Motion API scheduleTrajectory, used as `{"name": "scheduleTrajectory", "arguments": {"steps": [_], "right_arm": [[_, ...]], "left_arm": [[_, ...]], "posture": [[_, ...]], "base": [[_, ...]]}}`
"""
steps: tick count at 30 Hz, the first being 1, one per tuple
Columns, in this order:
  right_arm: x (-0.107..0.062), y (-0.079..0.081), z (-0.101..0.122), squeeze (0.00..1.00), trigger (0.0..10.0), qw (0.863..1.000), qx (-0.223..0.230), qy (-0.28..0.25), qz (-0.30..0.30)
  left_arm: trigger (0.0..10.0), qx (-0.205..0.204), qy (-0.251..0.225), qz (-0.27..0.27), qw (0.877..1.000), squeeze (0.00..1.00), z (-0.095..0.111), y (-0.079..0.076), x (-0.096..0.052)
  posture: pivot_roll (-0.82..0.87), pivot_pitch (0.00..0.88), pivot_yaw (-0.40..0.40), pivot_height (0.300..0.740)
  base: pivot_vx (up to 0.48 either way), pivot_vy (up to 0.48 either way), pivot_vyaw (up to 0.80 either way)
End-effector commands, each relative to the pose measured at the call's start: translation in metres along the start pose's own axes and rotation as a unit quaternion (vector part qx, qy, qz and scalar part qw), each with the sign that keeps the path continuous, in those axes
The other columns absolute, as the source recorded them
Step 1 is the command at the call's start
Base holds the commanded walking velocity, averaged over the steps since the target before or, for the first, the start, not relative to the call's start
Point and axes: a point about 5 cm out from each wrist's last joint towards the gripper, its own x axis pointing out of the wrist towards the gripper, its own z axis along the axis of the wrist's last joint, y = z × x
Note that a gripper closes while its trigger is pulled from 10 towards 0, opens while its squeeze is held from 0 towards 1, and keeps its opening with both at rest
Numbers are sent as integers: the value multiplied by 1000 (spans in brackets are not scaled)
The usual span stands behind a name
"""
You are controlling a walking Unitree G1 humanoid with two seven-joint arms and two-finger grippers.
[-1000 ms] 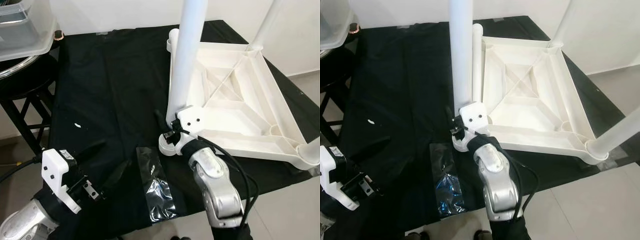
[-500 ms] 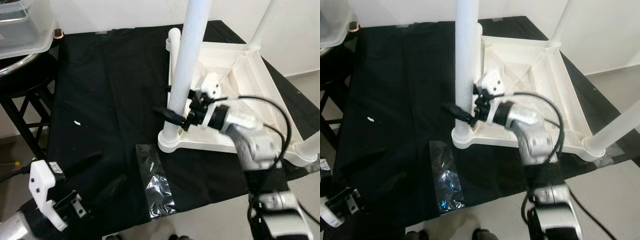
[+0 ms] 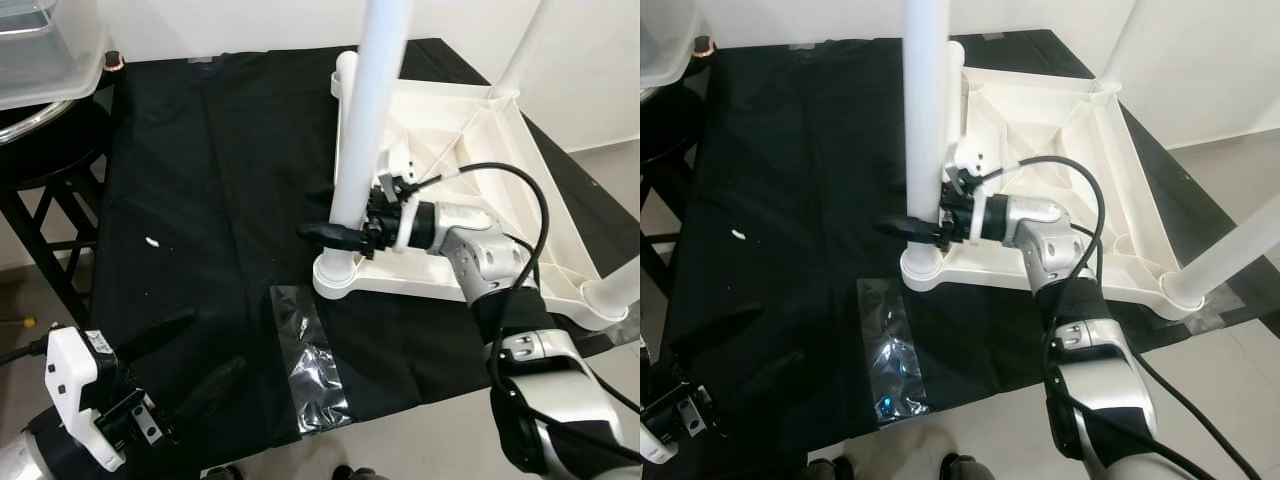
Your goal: Building children table
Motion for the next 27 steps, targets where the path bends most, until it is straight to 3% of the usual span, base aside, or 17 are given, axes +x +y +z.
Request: {"name": "scheduleTrajectory", "arguments": {"steps": [1,10,14,17,19,20,21,22,23,25,26,27], "right_arm": [[-1,0,-1,0,0,1000,-2,0,5],[-8,-7,0,0,0,1000,-4,-12,5],[-15,-2,-3,0,0,1000,-16,-7,1],[-15,7,-16,0,0,998,-39,15,-43],[-4,12,-37,0,0,982,-5,19,-187],[-4,23,-60,0,0,933,-4,52,-355],[-12,33,-71,0,0,876,-12,75,-477],[-12,33,-71,0,0,876,-12,75,-477],[-10,58,-80,0,0,857,-15,81,-509],[-10,58,-80,0,0,857,-15,81,-509],[0,79,-82,0,0,852,-19,76,-517],[0,79,-82,0,0,852,-19,76,-517]], "left_arm": [[10000,2,3,-7,1000,0,2,-3,-1],[10000,3,3,-8,1000,0,3,-4,0],[10000,4,2,-11,1000,0,3,-3,2],[10000,5,1,-12,1000,0,3,-2,3],[10000,6,0,-12,1000,0,3,-1,3],[10000,6,-1,-12,1000,0,3,0,3],[10000,5,-3,-13,1000,0,3,1,3],[10000,5,-3,-13,1000,0,3,1,3],[10000,6,-4,-14,1000,0,4,1,4],[10000,6,-4,-14,1000,0,4,1,4],[10000,6,-3,-17,1000,0,3,2,4],[10000,6,-3,-17,1000,0,3,2,4]], "posture": [[174,242,-97,740],[177,235,-91,740],[170,226,-94,740],[159,224,-98,740],[149,222,-101,740],[140,222,-97,740],[136,223,-95,740],[136,223,-95,740],[143,222,-89,740],[143,222,-89,740],[133,215,-80,740],[133,215,-80,740]], "base": [[0,0,0],[0,0,0],[0,0,0],[0,0,0],[0,0,0],[0,0,0],[0,0,0],[0,0,0],[0,0,0],[0,0,0],[0,0,0],[0,0,0]]}}
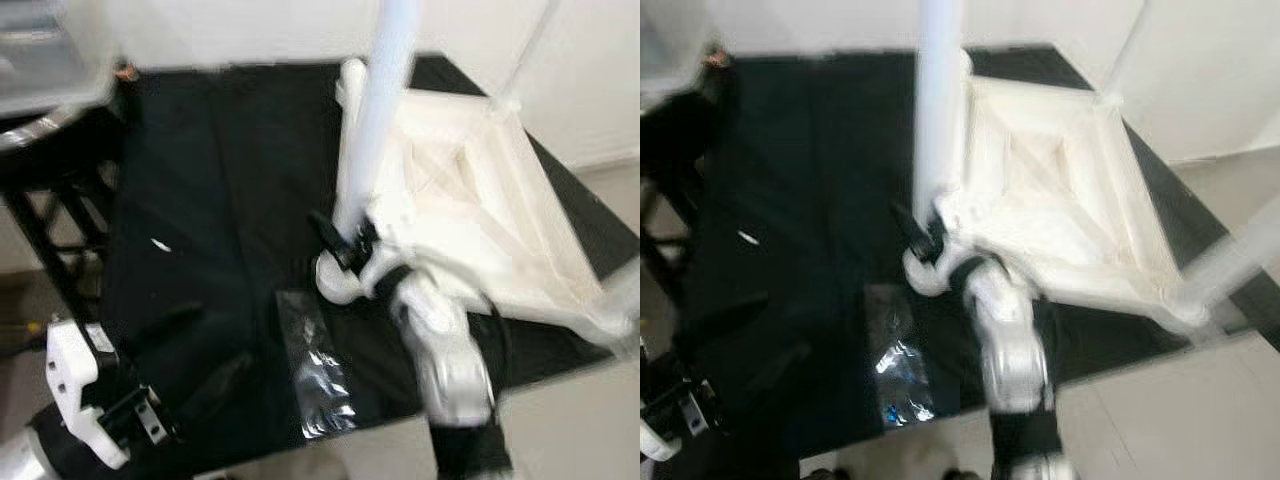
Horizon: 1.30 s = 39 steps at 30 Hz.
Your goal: Building children table
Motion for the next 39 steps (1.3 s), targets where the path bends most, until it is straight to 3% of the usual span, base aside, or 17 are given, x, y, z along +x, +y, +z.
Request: {"name": "scheduleTrajectory", "arguments": {"steps": [1,3,6,7,8,9,10,11,16,19,20,21,23,24,27,30,39], "right_arm": [[-15,15,-31,0,0,996,-20,84,3],[-11,31,-29,0,0,997,-4,77,28],[-7,32,-26,0,0,997,6,78,24],[-5,32,-21,0,5765,997,10,72,22],[-5,32,-21,0,5765,997,10,72,22],[-1,31,-12,914,10000,998,18,57,19],[-1,31,-12,914,10000,998,18,57,19],[1,31,-7,1000,10000,998,28,47,26],[13,24,22,1000,10000,987,61,-26,145],[15,22,27,1000,10000,984,57,-41,164],[17,20,33,1000,10000,977,58,-54,200],[19,19,39,847,10000,966,49,-61,247],[20,18,42,847,10000,958,42,-64,276],[21,16,43,0,10000,947,20,-63,313],[34,-6,41,0,10000,929,-23,-40,366],[44,-20,46,0,10000,923,-29,-35,383],[60,-41,62,0,10000,900,-35,-31,432]], "left_arm": [[10000,-3,5,-8,1000,0,-2,1,1],[10000,0,2,-13,1000,0,-2,4,4],[10000,2,1,-13,1000,0,-2,5,5],[10000,3,2,-13,1000,0,-2,5,5],[10000,3,2,-13,1000,0,-2,5,5],[10000,3,2,-14,1000,0,-2,5,5],[10000,3,2,-14,1000,0,-2,5,5],[10000,3,2,-14,1000,0,-2,6,5],[10000,0,2,-17,1000,0,-3,4,6],[10000,-1,2,-18,1000,0,-3,4,6],[10000,-2,2,-18,1000,0,-3,4,6],[10000,-3,2,-18,1000,0,-3,3,6],[10000,-4,3,-19,1000,0,-3,2,6],[10000,-5,3,-20,1000,0,-3,2,6],[10000,-8,4,-22,1000,0,-3,-2,6],[10000,-9,5,-23,1000,0,-2,-4,5],[10000,-12,12,-19,1000,0,-2,-7,2]], "posture": [[135,202,-79,740],[143,193,-84,740],[142,191,-83,740],[138,190,-82,740],[138,190,-82,740],[135,191,-79,740],[135,191,-79,740],[135,191,-79,740],[131,197,-79,740],[129,202,-79,740],[129,203,-78,740],[132,210,-80,740],[132,210,-80,740],[134,215,-79,740],[147,225,-81,740],[159,232,-83,740],[167,246,-86,740]], "base": [[0,0,0],[0,0,0],[0,0,0],[0,0,0],[0,0,0],[0,0,0],[0,0,0],[0,0,0],[0,0,0],[0,0,0],[0,0,0],[0,0,0],[0,0,0],[0,0,0],[0,0,0],[0,0,0],[0,0,0]]}}
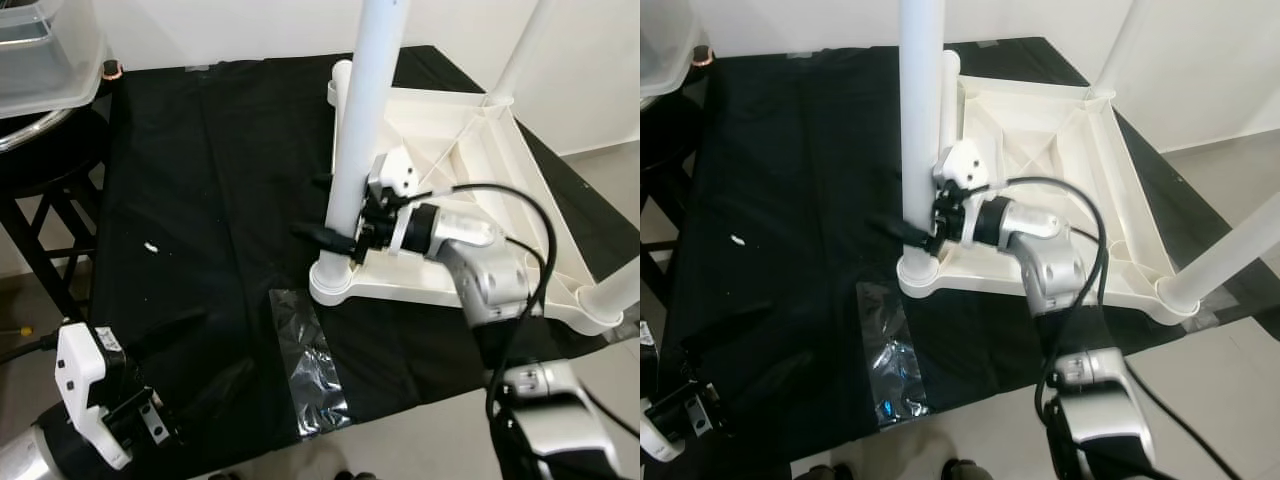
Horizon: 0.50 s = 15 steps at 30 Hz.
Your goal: Building children table
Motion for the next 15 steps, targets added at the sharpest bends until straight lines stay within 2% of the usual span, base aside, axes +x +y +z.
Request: {"name": "scheduleTrajectory", "arguments": {"steps": [1,2,3,9,15], "right_arm": [[-1,0,-1,0,10000,1000,4,-7,8],[-1,-3,-2,0,6431,1000,6,-7,14],[-1,-3,-4,0,0,999,9,-2,37],[1,-1,-9,0,0,995,27,-2,96],[-7,5,-19,0,0,993,52,-4,109]], "left_arm": [[10000,1,4,-7,1000,0,2,-3,-1],[10000,0,5,-7,1000,0,2,-4,-1],[10000,0,7,-7,1000,0,2,-5,-1],[10000,1,10,-6,1000,0,2,-6,-1],[10000,3,8,-5,1000,0,2,-5,1]], "posture": [[167,246,-86,740],[176,251,-85,740],[183,252,-82,740],[183,246,-83,740],[180,238,-85,740]], "base": [[0,0,0],[0,0,0],[0,0,0],[0,0,0],[0,0,0]]}}
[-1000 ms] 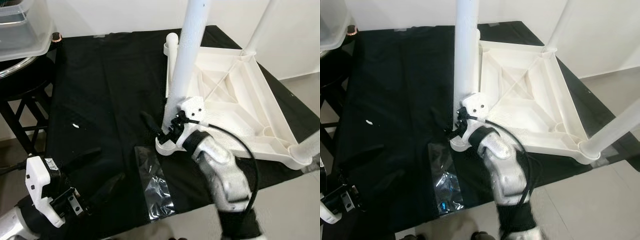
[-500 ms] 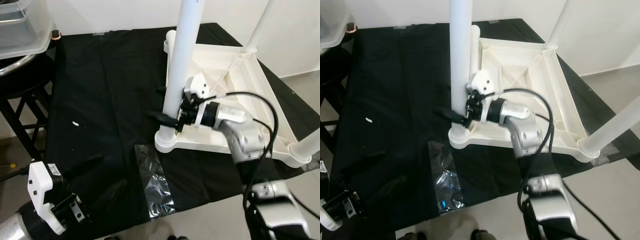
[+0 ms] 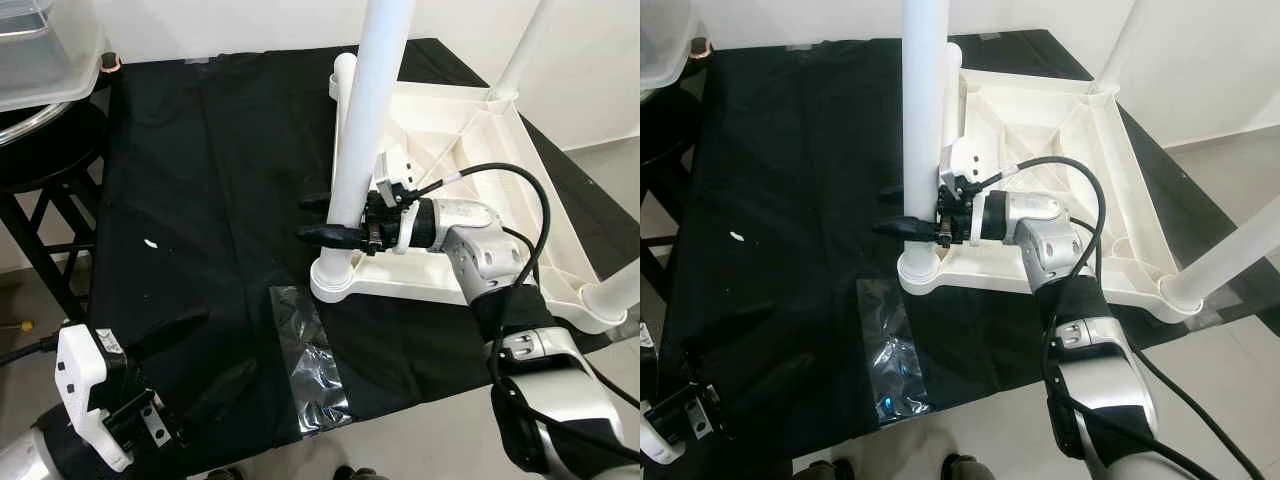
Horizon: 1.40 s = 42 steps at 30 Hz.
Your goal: Building children table
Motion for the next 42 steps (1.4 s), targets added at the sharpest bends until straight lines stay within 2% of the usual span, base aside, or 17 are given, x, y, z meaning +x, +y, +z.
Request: {"name": "scheduleTrajectory", "arguments": {"steps": [1,4,7,9,10,12,20,22,23,24,25,26,28,32,38,39,42], "right_arm": [[-5,9,-12,0,0,999,35,-4,11],[-6,27,-25,0,0,998,60,-7,5],[10,46,-60,0,0,983,103,30,-149],[3,79,-101,0,0,884,108,141,-432],[3,79,-101,0,0,884,108,141,-432],[2,102,-100,0,0,848,94,160,-496],[17,90,-82,0,0,855,86,130,-496],[18,89,-81,0,1686,855,86,129,-495],[20,88,-78,0,10000,855,81,130,-495],[20,88,-78,0,10000,855,81,130,-495],[21,85,-73,341,10000,858,84,114,-493],[22,83,-68,1000,10000,865,82,101,-485],[22,80,-63,1000,10000,868,82,86,-483],[22,64,-38,1000,10000,919,81,10,-387],[18,60,-23,1000,10000,963,45,16,-265],[15,58,-19,78,10000,975,22,26,-219],[8,52,-15,0,10000,988,2,39,-147]], "left_arm": [[10000,1,9,-7,1000,0,-1,-2,0],[10000,1,7,-7,1000,0,-2,-2,1],[10000,0,6,-8,1000,0,-3,0,1],[10000,-2,5,-11,1000,0,-3,1,3],[10000,-2,5,-11,1000,0,-3,1,3],[10000,-1,4,-13,1000,0,-4,3,3],[10000,1,-6,-21,1000,0,-4,5,10],[10000,1,-6,-21,1000,0,-4,5,10],[10000,2,-7,-21,1000,0,-4,5,10],[10000,2,-7,-21,1000,0,-4,5,10],[10000,2,-7,-22,1000,0,-4,5,10],[10000,3,-6,-22,1000,0,-4,5,10],[10000,3,-7,-22,1000,0,-4,6,10],[10000,3,-6,-22,1000,0,-4,5,9],[10000,2,-5,-22,1000,0,-4,4,9],[10000,2,-4,-22,1000,0,-3,4,9],[10000,0,-4,-23,1000,0,-3,2,9]], "posture": [[159,229,-89,740],[148,227,-90,740],[114,223,-86,740],[108,228,-80,740],[108,228,-80,740],[100,221,-75,740],[92,194,-74,740],[92,194,-74,740],[92,194,-74,740],[92,194,-74,740],[94,190,-74,740],[95,191,-74,740],[95,191,-74,740],[97,195,-74,740],[111,207,-76,740],[113,209,-76,740],[117,216,-76,740]], "base": [[0,0,0],[0,0,0],[0,0,0],[0,0,0],[0,0,0],[0,0,0],[0,0,0],[0,0,0],[0,0,0],[0,0,0],[0,0,0],[0,0,0],[0,0,0],[0,0,0],[0,0,0],[0,0,0],[0,0,0]]}}
